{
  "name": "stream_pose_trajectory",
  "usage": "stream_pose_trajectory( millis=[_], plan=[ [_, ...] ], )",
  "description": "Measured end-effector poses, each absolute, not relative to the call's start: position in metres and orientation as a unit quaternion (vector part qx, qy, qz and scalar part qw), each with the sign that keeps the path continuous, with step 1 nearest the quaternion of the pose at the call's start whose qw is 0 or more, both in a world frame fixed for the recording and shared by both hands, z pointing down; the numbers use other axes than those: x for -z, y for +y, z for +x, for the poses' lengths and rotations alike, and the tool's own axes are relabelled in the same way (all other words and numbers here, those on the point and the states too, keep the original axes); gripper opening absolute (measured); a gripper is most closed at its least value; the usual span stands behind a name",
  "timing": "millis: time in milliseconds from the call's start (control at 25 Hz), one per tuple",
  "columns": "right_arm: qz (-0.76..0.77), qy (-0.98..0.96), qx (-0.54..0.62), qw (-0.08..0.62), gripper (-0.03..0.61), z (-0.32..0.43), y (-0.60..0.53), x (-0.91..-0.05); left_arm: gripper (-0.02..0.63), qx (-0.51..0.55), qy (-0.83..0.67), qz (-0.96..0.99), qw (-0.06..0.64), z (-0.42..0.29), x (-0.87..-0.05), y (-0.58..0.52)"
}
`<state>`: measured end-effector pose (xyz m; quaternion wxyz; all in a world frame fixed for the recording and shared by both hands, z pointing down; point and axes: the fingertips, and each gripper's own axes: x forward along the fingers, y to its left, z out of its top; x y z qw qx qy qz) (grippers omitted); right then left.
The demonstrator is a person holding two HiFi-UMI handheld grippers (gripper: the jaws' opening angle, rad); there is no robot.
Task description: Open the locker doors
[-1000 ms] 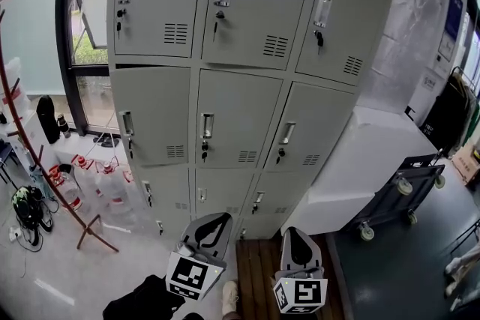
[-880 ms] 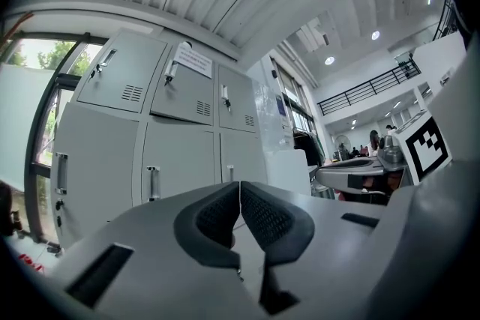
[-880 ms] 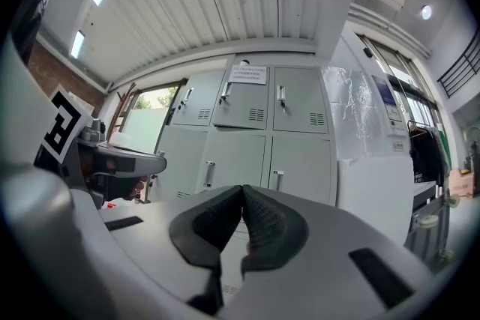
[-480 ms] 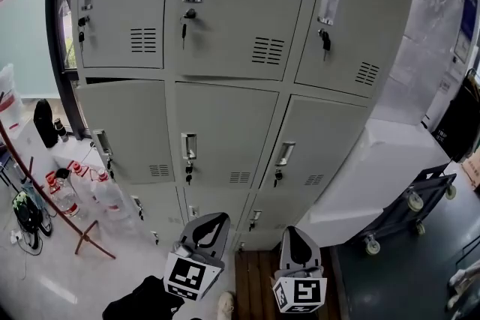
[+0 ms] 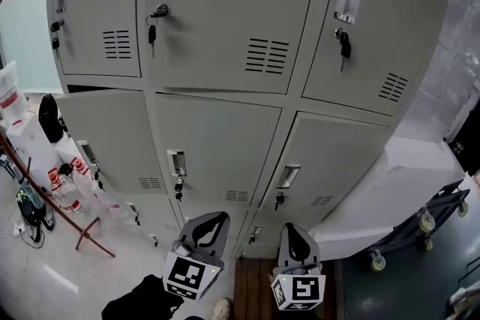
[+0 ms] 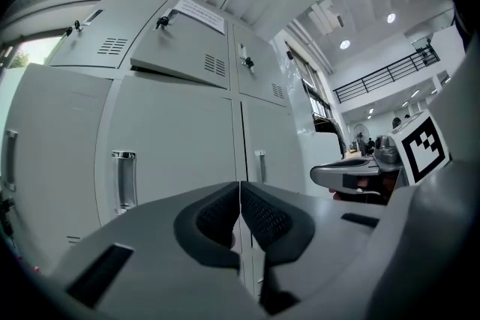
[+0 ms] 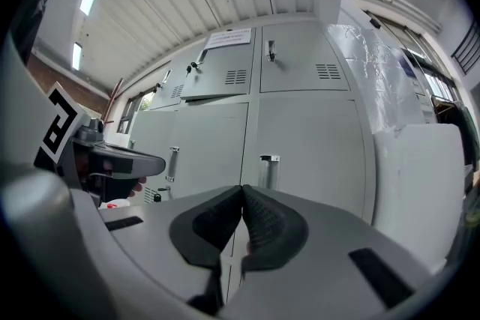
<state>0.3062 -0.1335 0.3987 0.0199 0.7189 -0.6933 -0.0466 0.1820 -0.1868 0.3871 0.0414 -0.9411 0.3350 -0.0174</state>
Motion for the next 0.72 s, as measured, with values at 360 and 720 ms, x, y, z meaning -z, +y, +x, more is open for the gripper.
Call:
stream_pose_trajectory(
  millis=[360, 720],
  plan=[
    [0.703, -0.709, 0.050, 0.019, 0.124, 0.331, -0.204, -0.400, 0.025, 0.032, 0.366, -0.929, 0.038, 0.196, -0.397, -0.234],
    [0.699, -0.713, 0.048, 0.036, 0.230, 0.342, -0.257, -0.404, 0.025, 0.040, 0.392, -0.918, 0.034, 0.195, -0.402, -0.263]
  ],
)
